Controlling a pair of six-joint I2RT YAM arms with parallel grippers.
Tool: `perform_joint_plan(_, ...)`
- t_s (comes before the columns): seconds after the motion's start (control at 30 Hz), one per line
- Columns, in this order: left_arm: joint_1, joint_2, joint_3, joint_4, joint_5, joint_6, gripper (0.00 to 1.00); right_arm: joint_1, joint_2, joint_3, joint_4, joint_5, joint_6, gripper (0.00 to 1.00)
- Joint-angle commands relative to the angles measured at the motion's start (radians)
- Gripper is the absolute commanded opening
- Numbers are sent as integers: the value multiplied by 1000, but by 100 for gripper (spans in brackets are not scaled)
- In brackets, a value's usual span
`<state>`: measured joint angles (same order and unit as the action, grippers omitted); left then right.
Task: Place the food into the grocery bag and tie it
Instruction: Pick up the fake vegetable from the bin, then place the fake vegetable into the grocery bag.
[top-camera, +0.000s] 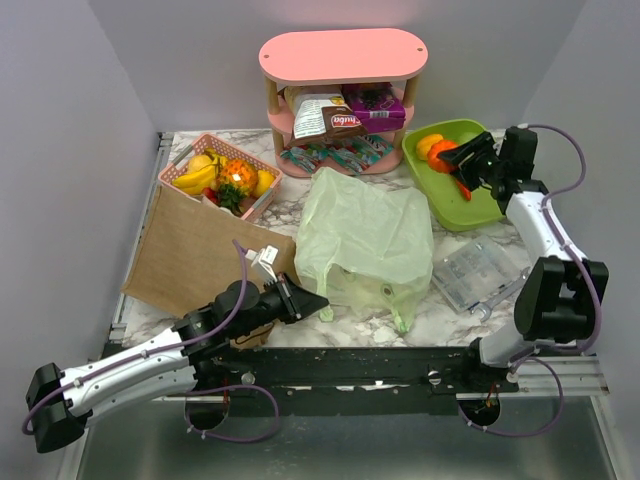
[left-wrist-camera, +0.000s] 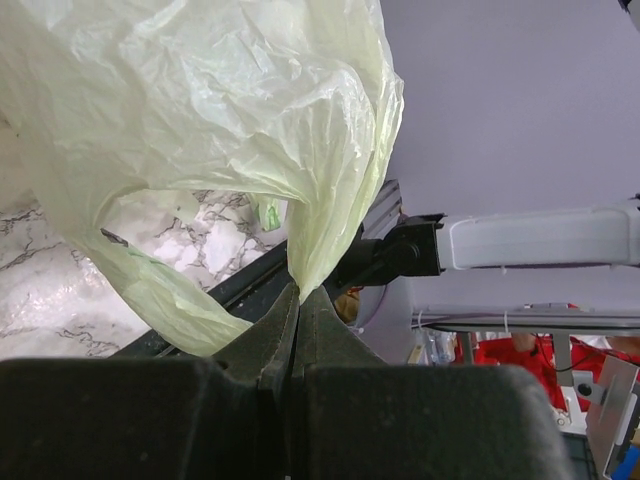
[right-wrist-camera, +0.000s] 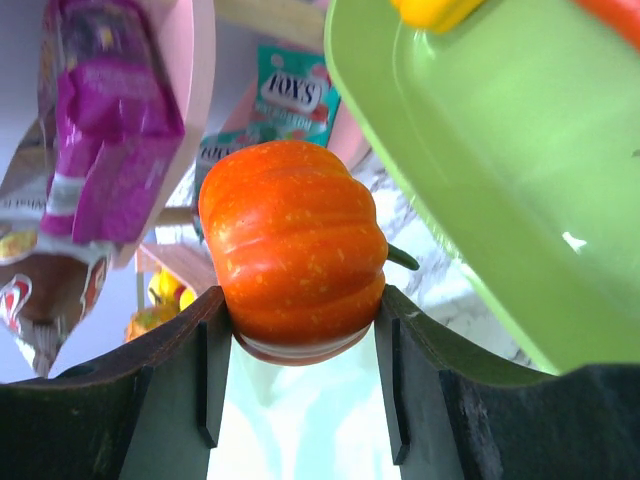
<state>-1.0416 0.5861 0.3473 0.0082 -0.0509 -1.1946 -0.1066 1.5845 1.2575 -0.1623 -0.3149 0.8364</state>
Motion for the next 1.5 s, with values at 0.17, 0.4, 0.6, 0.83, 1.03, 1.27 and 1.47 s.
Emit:
perform_joint_plan(0.17,3,33,39,7,12,-36,0,-2,-194,-57,-115,-317,-78,43)
perform_joint_plan(0.4,3,65,82,-7,41,-27,0,28,-379,-73,-236,-512,-178,41)
perform_joint_plan(0.6,3,104,141,-46,51,5,0,51,-504,-121,-314,-603,-165,41)
perform_joint_plan(0.83,3,125,207,-73,73,10,0,107,-592,-127,-494,-576,-186,41)
perform_joint_plan(1.03,3,152,269,-93,59,15,0,191,-671,-143,-695,-527,-209,41)
perform_joint_plan(1.27,3,232,387,-102,66,58,0,204,-777,-240,-887,-504,-256,41)
perform_joint_plan(1.47,3,330,504,-105,79,81,0,203,-823,-285,-928,-527,-268,41)
